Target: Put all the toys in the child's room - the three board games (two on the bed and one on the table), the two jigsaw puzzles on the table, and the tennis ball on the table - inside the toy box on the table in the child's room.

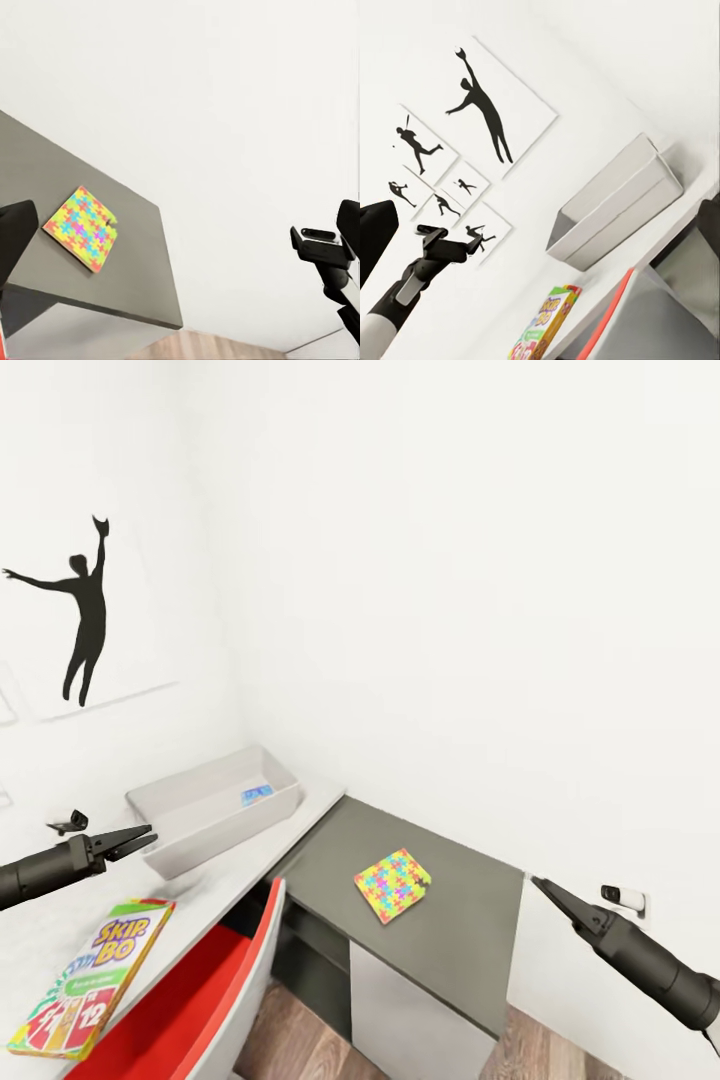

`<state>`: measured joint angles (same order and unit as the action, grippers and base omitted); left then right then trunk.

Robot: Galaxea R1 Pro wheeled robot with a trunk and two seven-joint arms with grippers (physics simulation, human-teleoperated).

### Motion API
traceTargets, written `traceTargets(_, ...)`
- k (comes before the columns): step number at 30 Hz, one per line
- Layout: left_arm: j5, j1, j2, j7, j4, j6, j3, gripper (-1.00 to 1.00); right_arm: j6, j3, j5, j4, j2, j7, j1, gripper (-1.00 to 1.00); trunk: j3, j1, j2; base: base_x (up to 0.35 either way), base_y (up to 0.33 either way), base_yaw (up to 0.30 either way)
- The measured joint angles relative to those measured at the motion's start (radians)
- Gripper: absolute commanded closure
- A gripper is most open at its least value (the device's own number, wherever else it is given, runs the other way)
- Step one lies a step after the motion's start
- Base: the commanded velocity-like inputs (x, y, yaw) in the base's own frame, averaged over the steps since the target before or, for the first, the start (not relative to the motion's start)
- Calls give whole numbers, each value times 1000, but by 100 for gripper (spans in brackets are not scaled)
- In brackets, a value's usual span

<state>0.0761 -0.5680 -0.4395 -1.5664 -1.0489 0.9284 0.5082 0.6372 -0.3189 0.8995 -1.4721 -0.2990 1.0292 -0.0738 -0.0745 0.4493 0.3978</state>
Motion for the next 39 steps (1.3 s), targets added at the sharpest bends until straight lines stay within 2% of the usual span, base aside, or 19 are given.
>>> traceTargets(39, 0, 0, 1, 0, 2, -5, 0, -100, -1, -16, 0, 20, 0, 12, 1, -100, 22, 0, 0, 0, 0, -280)
